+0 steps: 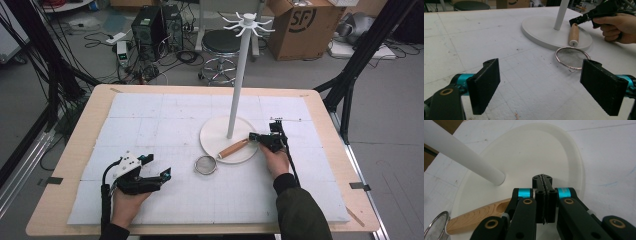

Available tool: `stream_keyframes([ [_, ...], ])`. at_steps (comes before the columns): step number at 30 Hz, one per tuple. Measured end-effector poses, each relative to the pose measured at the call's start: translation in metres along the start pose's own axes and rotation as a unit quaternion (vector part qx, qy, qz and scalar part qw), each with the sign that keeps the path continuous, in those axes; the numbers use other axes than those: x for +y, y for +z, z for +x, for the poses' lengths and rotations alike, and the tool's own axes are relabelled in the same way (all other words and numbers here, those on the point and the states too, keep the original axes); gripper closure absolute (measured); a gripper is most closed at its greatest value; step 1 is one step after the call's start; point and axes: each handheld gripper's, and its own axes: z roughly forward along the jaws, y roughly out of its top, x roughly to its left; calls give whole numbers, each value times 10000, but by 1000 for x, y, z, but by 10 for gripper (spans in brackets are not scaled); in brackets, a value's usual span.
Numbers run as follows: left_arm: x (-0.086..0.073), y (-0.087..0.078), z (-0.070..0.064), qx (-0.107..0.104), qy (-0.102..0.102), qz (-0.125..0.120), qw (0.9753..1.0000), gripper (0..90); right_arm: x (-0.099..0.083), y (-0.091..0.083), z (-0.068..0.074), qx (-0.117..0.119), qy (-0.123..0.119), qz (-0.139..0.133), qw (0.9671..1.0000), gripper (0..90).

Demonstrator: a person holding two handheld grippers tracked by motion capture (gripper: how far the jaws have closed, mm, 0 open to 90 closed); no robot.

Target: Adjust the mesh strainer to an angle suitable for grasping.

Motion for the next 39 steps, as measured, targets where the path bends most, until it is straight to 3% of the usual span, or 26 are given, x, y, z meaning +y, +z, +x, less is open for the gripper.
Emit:
stream_keyframes([
  [7, 0, -2, 0, 29, -3, 4, 10000, 170, 1, 3, 4, 59, -73, 60, 9999, 899],
  [13, -1, -1, 0, 25, 3, 17, 10000, 170, -2, 4, 14, 25, -281, 200, 9994, 898],
  [21, 0, -1, -1, 27, 8, 20, 10000, 170, -8, 13, 30, 206, -262, 174, 9993, 899],
  [35, -1, -1, -2, 28, -7, 19, 10000, 171, -11, 17, 37, 245, -224, 152, 9993, 899],
  [39, 0, -1, -2, 36, 6, 42, 10000, 171, -13, 19, 42, 287, -351, 187, 9988, 899],
])
